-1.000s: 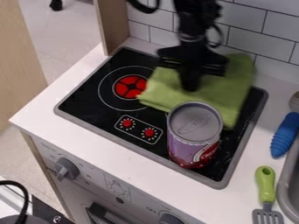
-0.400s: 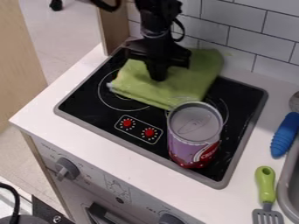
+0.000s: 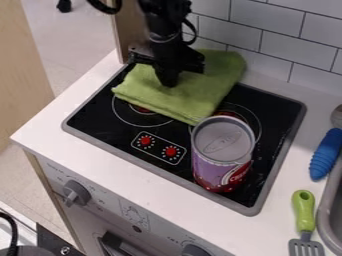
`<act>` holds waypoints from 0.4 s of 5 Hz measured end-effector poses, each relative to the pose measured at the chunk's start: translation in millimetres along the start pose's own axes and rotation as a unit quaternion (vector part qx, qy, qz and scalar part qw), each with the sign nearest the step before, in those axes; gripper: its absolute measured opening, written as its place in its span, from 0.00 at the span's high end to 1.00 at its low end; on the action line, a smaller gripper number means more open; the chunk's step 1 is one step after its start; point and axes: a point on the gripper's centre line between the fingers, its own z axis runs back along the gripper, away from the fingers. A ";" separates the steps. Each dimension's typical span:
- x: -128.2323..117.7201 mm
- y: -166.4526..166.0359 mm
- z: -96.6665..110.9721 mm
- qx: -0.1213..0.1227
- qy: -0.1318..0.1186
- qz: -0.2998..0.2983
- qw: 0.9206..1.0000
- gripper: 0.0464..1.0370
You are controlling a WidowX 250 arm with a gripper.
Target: Moved the towel to the top left side
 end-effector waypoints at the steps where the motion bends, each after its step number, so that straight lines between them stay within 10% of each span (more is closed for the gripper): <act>1: -0.7 7.3 7.7 0.006 -0.019 0.028 0.999 0.99; 2: 8.2 10.7 31.1 -0.015 -0.042 0.048 0.998 0.98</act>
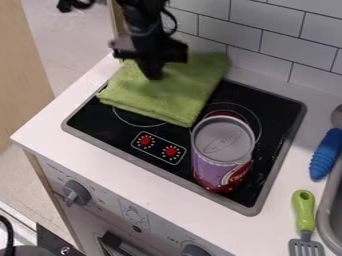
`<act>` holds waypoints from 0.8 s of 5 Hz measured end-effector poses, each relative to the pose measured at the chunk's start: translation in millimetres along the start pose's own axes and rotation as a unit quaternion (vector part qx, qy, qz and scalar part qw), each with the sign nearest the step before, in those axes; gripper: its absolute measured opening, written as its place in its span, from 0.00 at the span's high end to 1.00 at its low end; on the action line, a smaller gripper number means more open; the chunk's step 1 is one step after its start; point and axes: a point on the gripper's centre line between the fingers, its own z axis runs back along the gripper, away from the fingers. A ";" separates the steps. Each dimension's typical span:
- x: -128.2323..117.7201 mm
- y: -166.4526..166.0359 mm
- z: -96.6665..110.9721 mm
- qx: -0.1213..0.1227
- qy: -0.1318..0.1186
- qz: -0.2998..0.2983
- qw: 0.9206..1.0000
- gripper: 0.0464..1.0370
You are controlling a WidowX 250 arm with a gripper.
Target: Moved the towel to the top left side
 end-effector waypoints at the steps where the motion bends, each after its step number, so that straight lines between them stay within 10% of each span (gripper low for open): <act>1: 6.7 4.5 22.1 -0.010 -0.001 0.022 1.000 0.85; 4: -5.3 24.5 66.7 -0.004 0.060 -0.019 0.998 0.07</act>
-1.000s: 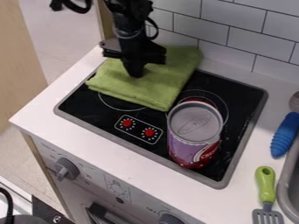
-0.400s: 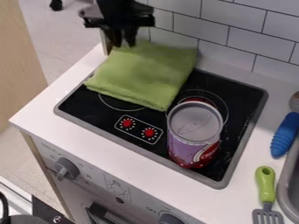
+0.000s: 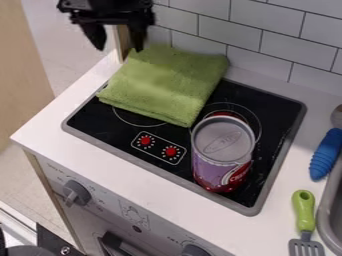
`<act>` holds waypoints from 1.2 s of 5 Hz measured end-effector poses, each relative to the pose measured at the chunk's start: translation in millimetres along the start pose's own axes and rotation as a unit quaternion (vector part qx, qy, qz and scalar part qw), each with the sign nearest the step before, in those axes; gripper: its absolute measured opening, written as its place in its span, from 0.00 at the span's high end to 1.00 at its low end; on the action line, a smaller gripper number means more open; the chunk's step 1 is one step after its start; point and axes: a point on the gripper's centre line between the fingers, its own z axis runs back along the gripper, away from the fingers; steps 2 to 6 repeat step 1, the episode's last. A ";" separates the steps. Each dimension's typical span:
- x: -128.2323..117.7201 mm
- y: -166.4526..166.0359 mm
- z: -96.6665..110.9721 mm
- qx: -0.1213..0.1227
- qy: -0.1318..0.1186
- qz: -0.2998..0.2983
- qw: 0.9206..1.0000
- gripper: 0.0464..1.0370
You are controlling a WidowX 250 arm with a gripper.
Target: Moved the towel to the top left side
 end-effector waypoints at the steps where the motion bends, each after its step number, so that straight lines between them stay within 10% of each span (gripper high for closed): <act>1: -13.4 6.2 -1.3 0.020 0.049 0.004 0.999 0.04; 6: -13.4 6.2 -1.3 0.020 0.049 0.004 0.999 0.04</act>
